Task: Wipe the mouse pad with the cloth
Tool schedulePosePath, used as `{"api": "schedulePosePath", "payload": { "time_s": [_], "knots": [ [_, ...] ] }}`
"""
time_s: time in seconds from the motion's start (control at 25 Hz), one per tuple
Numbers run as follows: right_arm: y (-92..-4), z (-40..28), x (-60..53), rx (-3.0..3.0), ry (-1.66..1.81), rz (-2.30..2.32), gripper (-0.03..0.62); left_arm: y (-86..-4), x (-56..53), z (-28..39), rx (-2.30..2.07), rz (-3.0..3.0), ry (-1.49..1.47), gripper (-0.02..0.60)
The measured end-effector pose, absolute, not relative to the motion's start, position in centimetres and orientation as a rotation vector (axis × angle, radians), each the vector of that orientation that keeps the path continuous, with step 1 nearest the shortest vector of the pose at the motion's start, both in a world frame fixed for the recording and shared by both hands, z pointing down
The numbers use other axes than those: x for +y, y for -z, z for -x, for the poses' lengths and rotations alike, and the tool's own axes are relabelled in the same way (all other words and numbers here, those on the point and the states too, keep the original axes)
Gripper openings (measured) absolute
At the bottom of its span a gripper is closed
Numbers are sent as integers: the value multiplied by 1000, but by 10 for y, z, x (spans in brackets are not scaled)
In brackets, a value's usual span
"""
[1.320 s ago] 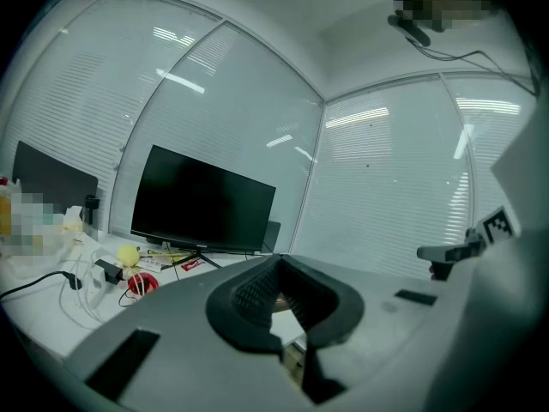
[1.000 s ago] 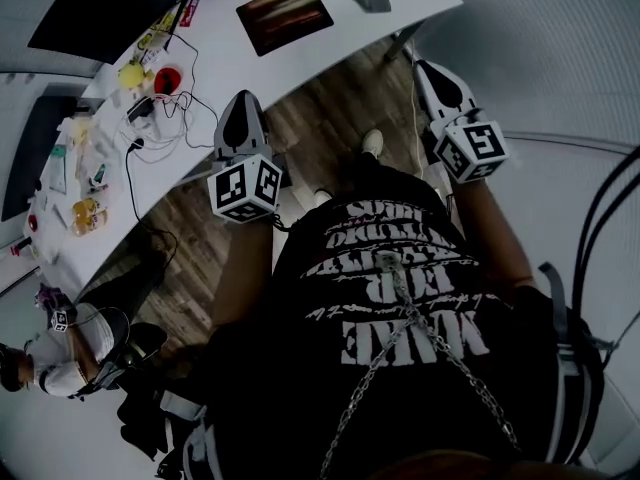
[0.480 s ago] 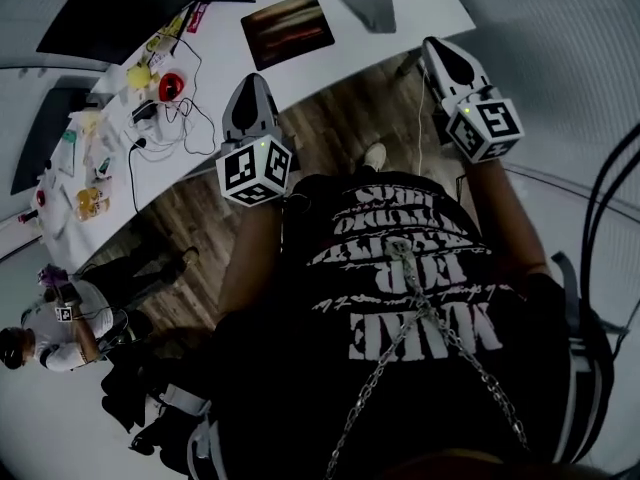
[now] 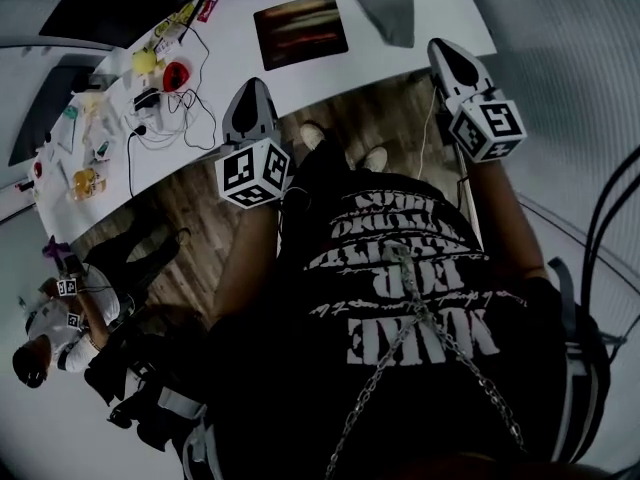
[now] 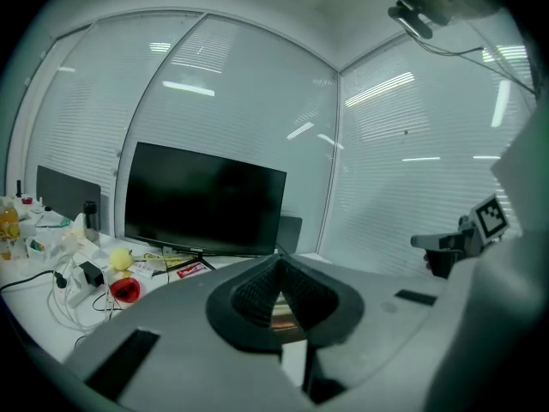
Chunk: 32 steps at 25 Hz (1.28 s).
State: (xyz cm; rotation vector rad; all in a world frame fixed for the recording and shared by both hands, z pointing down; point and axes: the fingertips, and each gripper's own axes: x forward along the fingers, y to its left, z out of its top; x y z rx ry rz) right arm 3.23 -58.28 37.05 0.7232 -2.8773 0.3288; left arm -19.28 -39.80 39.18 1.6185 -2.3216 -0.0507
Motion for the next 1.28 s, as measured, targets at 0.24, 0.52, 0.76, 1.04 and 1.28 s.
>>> {"api": "schedulePosePath", "payload": {
  "time_s": [0.24,0.52,0.76,1.04,1.28],
  "knots": [
    [-404,1,-612,-2807,-331,-713,0,-434,-421,224,-2254,-1578,16,6],
    [-457,48,-658,-2649,-373,-762,0,-487,-476,266,-2111,-1592,-48,6],
    [-537,72,-693,-2459,-432,-748,3,-541,-514,298,-2005,-1572,-116,6],
    [-622,84,-728,-2237,-500,-715,132,-593,-529,316,-1922,-1519,-185,6],
    [-697,73,-739,-1993,-574,-678,241,-612,-529,325,-1889,-1506,-199,6]
  ]
}}
